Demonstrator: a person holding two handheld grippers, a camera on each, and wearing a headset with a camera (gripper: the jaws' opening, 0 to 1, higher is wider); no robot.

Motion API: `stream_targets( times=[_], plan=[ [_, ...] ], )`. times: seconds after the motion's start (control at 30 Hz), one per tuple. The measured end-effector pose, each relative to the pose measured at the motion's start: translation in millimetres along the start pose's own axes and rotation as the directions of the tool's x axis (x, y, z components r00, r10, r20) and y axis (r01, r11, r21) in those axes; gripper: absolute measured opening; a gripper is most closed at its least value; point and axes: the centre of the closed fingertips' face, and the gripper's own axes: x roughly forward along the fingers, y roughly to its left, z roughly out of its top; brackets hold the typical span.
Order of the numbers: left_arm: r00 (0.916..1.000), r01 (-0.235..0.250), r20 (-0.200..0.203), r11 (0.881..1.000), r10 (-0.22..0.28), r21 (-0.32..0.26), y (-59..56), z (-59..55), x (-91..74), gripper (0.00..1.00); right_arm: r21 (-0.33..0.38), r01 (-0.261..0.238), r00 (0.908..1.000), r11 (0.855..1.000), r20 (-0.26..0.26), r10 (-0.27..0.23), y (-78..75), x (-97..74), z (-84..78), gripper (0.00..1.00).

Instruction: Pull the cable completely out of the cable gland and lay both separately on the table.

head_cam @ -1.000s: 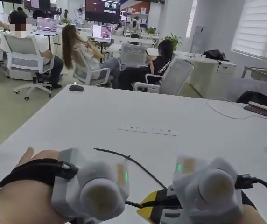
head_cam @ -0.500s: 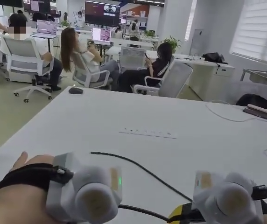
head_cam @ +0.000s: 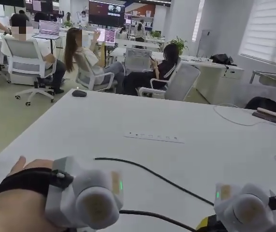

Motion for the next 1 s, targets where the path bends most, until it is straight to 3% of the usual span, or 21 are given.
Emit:
stream_targets(
  times=[0.33, 0.47, 0.6, 0.67, 0.77, 0.87, 1.0],
  plan=[
    [1.0, -0.003, 0.0, 1.0, 0.003, -0.012, 1.9, -2.5, -0.4, 0.16, 0.061, -0.011, 0.9972, 0.998, -0.073, 0.015, -14.1, 3.5, -38.8, 0.03],
    [1.0, -0.003, -0.002, 1.0, 0.003, -0.014, 1.4, -3.6, 0.1, 0.16, 0.065, -0.018, 0.996, 0.998, -0.086, 0.024, -10.2, 2.2, -38.3, 0.05],
    [1.0, -0.005, 0.003, 1.0, 0.005, -0.028, 2.0, -3.4, 0.1, 0.16, 0.06, -0.02, 0.9987, 0.998, -0.045, 0.022, -3.6, -2.1, -15.6, 0.29],
    [1.0, -0.004, 0.005, 0.999, 0.004, -0.032, 1.3, -2.2, 0.4, 0.16, 0.027, -0.011, 0.9999, 1.0, 0.003, 0.011, -1.5, -4.9, 5.7, 0.35],
    [1.0, -0.003, 0.005, 1.0, 0.003, -0.029, -0.9, -0.8, 1.8, 0.16, 0.022, -0.022, 0.9957, 1.0, 0.09, 0.02, 6.1, -11.1, 40.6, 0.37],
    [1.0, 0.003, 0.007, 0.999, -0.003, -0.037, -4.0, 1.0, 2.8, 0.16, -0.003, -0.069, 0.9778, 0.998, 0.198, 0.069, 25.5, -17.4, 86.2, 0.36],
    [1.0, 0.002, 0.004, 1.0, -0.002, -0.031, -4.6, 3.0, 3.1, 0.16, -0.042, -0.086, 0.9661, 0.995, 0.241, 0.094, 42.4, -17.1, 119.7, 0.33]
  ],
)
